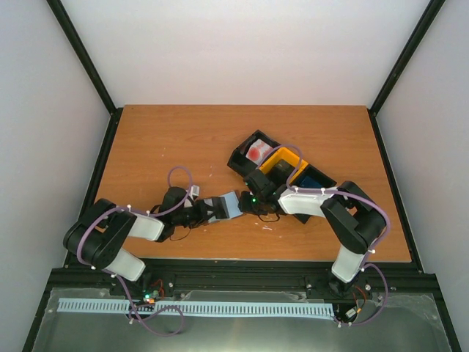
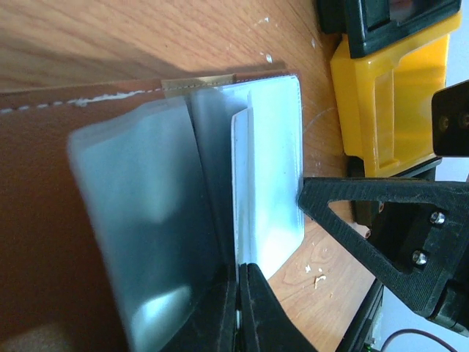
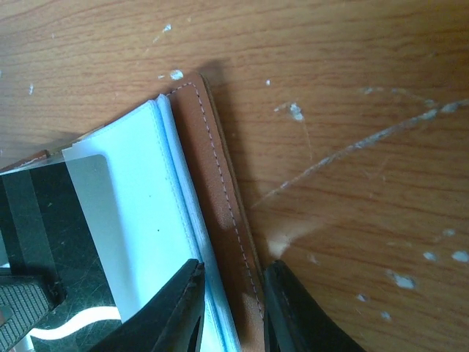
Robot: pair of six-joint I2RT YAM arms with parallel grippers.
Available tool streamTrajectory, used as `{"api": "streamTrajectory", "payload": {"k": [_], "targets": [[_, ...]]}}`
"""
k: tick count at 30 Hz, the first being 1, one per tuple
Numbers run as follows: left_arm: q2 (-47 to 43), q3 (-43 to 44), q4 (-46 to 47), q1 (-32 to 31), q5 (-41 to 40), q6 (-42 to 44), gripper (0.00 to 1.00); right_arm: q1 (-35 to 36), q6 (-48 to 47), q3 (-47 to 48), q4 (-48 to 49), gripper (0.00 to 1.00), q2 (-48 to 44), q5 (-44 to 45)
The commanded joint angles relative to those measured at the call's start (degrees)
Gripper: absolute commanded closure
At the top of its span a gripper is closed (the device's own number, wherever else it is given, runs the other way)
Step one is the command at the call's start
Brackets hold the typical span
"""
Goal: Put the credit cards into the card holder
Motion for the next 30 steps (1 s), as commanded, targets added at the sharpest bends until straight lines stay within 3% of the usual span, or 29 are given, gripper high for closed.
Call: {"api": "streamTrajectory", "payload": {"k": [1,8,12,17,23,30], "targets": [[1.11,-1.05,2.77,0.20,-2.97,-0.26,0.99,1.85,0.07,-3.45,-5.30,0.76,5.39,-1.99],[6.70,-1.26,9.78,0.20,2.47,-4.18,0.98,2.47,0.89,-3.93,-3.57,0.76,5.34,-3.71],[6.50,-1.11,8.11,0.11,3.38,-3.35,0.92,3.15,2.05,-3.98,-2.91,0.77,5.07,-3.38],[0.66,0.03,-3.69,0.03,0.21,-0.03,0.78,3.61,3.07,-4.15,-2.90,0.77,4.63,-1.88],[-6.24,6.96,-27.63,-0.45,-6.52,4.07,0.56,4.73,2.25,-2.30,-6.11,0.76,5.09,2.16],[-6.74,11.41,-39.11,-1.07,-12.23,6.53,0.49,6.06,2.37,-2.25,-4.70,0.76,6.26,2.19]]}}
